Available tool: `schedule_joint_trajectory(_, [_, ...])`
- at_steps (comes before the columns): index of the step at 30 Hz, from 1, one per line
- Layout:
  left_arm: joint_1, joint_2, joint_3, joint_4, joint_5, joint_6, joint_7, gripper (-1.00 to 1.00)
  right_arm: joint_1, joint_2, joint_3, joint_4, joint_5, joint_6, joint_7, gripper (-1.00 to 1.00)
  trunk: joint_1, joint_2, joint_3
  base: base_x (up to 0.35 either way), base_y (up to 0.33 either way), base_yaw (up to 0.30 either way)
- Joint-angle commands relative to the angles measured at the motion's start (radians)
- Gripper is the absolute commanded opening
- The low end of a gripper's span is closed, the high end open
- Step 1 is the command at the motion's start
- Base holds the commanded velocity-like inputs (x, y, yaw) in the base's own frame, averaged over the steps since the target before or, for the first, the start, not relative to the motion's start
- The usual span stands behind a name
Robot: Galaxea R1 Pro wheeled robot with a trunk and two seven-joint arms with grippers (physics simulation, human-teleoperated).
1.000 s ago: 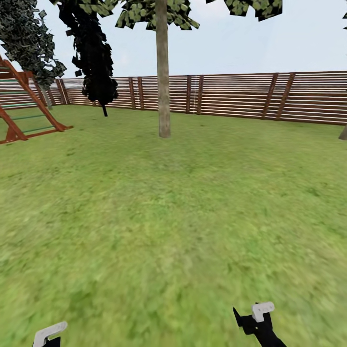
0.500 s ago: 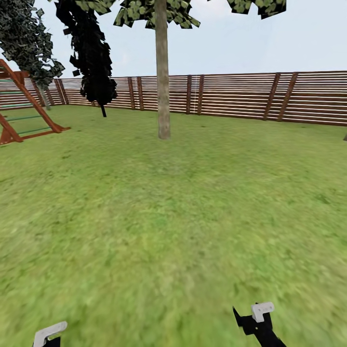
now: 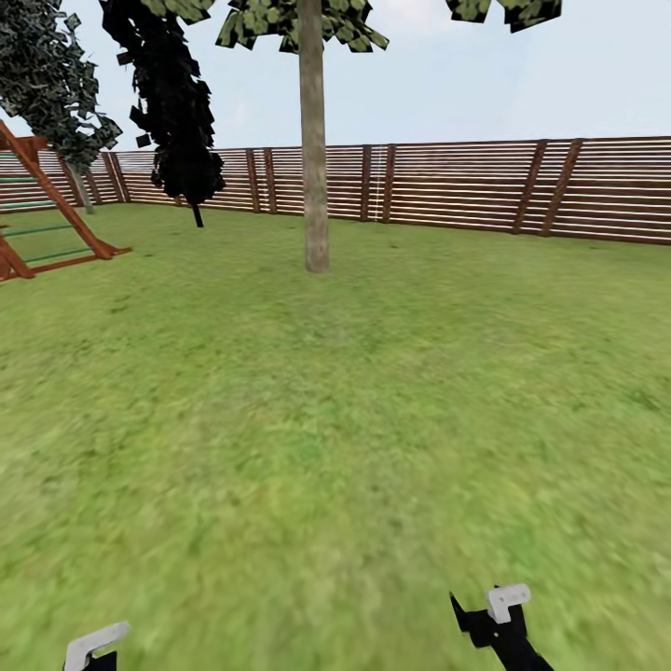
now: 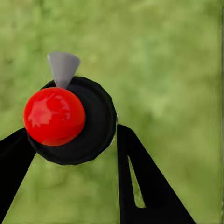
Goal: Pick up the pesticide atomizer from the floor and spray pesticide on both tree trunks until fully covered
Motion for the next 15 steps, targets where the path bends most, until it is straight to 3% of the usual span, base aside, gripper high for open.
schedule_joint_trajectory(1, [-0.001, 0.000, 0.005, 0.001, -0.011, -0.004, 0.002, -1.00, -0.001, 0.000, -0.009, 0.001, 0.006, -0.003, 0.005, 1.00, 0.000, 0.000, -0.001, 0.341, 0.000, 0.000])
schedule_joint_trajectory(15, [-0.001, 0.000, 0.005, 0.001, -0.011, -0.004, 0.002, -1.00, -0.001, 0.000, -0.009, -0.001, 0.006, -0.003, 0.005, 1.00, 0.000, 0.000, -0.001, 0.341, 0.000, 0.000])
